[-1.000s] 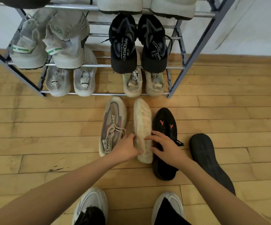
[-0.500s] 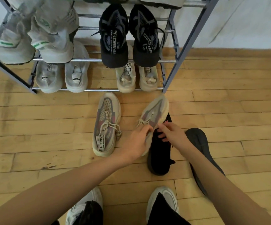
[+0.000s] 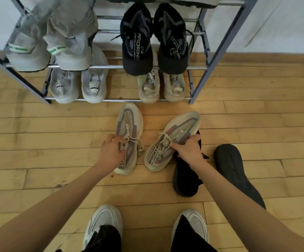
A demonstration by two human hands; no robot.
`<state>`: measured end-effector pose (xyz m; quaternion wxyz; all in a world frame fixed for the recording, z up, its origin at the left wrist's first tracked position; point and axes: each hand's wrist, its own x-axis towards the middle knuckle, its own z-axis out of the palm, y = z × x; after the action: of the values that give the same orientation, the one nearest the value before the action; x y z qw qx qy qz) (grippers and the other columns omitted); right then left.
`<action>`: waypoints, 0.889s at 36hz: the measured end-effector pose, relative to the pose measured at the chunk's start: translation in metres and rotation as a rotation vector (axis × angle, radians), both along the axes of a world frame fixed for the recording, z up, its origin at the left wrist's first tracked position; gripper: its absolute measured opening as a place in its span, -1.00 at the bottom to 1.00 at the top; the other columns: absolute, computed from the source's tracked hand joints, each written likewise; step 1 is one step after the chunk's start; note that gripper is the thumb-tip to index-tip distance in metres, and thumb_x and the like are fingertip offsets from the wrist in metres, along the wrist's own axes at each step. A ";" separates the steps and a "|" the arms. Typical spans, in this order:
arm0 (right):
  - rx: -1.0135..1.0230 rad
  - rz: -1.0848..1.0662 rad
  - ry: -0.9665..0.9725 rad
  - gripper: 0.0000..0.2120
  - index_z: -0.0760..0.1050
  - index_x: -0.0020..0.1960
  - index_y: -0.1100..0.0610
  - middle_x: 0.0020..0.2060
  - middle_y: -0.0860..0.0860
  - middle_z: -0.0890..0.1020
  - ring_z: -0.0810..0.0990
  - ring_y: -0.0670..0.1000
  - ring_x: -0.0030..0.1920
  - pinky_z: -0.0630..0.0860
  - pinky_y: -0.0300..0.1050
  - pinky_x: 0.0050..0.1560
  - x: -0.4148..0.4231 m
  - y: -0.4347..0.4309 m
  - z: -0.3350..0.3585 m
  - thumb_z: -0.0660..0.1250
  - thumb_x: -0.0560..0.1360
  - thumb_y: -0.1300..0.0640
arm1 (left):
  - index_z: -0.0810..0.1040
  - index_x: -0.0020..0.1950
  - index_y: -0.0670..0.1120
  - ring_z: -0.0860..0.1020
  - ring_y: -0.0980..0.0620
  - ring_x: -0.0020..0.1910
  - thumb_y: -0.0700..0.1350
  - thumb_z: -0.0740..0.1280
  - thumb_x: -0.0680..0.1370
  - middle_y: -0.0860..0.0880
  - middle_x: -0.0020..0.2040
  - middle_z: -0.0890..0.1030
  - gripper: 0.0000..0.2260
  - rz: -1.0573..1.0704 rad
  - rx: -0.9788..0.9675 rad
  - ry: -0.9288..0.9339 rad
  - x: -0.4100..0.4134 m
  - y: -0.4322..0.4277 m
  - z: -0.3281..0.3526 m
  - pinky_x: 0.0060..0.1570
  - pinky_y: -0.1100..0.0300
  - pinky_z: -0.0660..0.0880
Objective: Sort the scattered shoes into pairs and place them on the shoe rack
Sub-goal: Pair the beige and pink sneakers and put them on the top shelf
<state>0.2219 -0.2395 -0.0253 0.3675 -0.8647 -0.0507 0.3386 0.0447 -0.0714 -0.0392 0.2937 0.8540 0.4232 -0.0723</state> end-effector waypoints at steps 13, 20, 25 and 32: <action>-0.007 0.176 -0.146 -0.69 0.22 0.13 0.17 0.05 0.06 0.48 0.49 0.00 0.01 0.41 -0.17 -0.11 -0.012 0.009 0.005 0.32 0.51 0.22 | 0.53 0.23 -0.12 0.39 -0.06 0.28 -0.02 0.30 0.55 -0.06 0.22 0.49 -0.70 -0.158 0.015 -0.108 0.020 -0.019 0.012 0.25 0.15 0.32; 0.113 0.152 -0.114 -0.71 0.30 0.14 0.13 -0.08 -0.07 0.49 0.56 -0.04 -0.06 0.45 -0.32 -0.21 -0.019 0.008 0.004 0.34 0.50 0.24 | 0.46 0.26 -0.10 0.52 -0.11 0.14 -0.02 0.33 0.49 -0.12 0.10 0.60 -0.64 -0.164 -0.246 -0.074 0.037 -0.036 0.019 0.13 0.00 0.49; 0.248 0.130 -0.083 -0.73 0.33 0.02 -0.01 -0.05 -0.10 0.48 0.56 -0.03 -0.01 0.58 -0.14 -0.05 -0.018 0.021 0.010 0.35 0.49 0.26 | 0.46 0.34 -0.12 0.59 0.01 0.06 -0.15 0.46 0.41 -0.03 0.13 0.60 -0.49 0.033 -0.496 -0.262 0.027 -0.014 0.031 0.11 0.07 0.54; 0.303 0.294 0.075 -0.79 0.36 0.03 0.04 0.05 0.03 0.52 0.58 -0.05 -0.08 0.63 0.02 -0.03 -0.036 0.070 0.023 0.36 0.50 0.19 | 0.52 0.29 -0.05 0.59 -0.03 0.09 -0.24 0.41 0.40 -0.05 0.11 0.63 -0.54 0.314 -0.599 -0.377 -0.014 0.011 0.043 0.16 -0.02 0.53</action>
<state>0.1861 -0.1694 -0.0020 0.4416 -0.7697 -0.2128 0.4089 0.0311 -0.0603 0.0036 0.6102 0.6535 0.4477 0.0114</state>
